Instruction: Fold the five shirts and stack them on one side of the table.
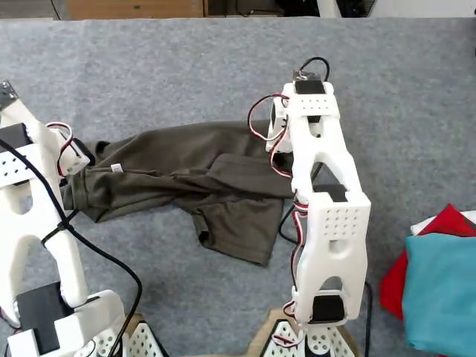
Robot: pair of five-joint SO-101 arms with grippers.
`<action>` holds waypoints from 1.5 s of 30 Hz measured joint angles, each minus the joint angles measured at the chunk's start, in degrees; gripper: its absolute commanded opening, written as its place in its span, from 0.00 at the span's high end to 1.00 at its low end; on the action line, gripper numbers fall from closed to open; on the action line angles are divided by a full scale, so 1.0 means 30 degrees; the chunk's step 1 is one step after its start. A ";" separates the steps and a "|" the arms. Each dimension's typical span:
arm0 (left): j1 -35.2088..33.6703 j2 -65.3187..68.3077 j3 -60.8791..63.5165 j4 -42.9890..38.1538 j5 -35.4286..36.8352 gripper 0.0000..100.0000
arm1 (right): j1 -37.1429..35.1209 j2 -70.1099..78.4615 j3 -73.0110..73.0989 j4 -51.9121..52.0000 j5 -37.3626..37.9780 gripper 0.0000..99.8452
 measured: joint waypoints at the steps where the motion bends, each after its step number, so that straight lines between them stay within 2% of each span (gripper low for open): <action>1: 0.0000 0.0000 0.0000 0.0000 0.0000 0.78 | -0.0088 0.0000 0.0000 -0.0029 0.0000 0.92; 5: 0.0000 0.0000 0.0000 0.0000 0.0000 0.78 | -0.0293 0.0000 0.0000 -0.0029 0.0000 0.93; 11: 0.0000 0.0000 0.0000 0.0000 0.0000 0.78 | -0.0293 0.0000 0.0000 -0.0029 0.0000 1.00; 22: 0.0000 0.0000 0.0000 0.0000 0.0000 0.78 | -0.0322 0.0029 -0.4132 0.3223 0.0000 0.99; 27: 0.0000 0.0000 0.0000 0.0000 0.0000 0.78 | 0.0557 0.0029 -0.6125 0.4278 0.0000 0.99; 45: 0.0000 0.0000 0.0059 0.0703 0.0000 0.78 | 0.0850 0.0029 -0.6476 0.4718 0.0879 0.99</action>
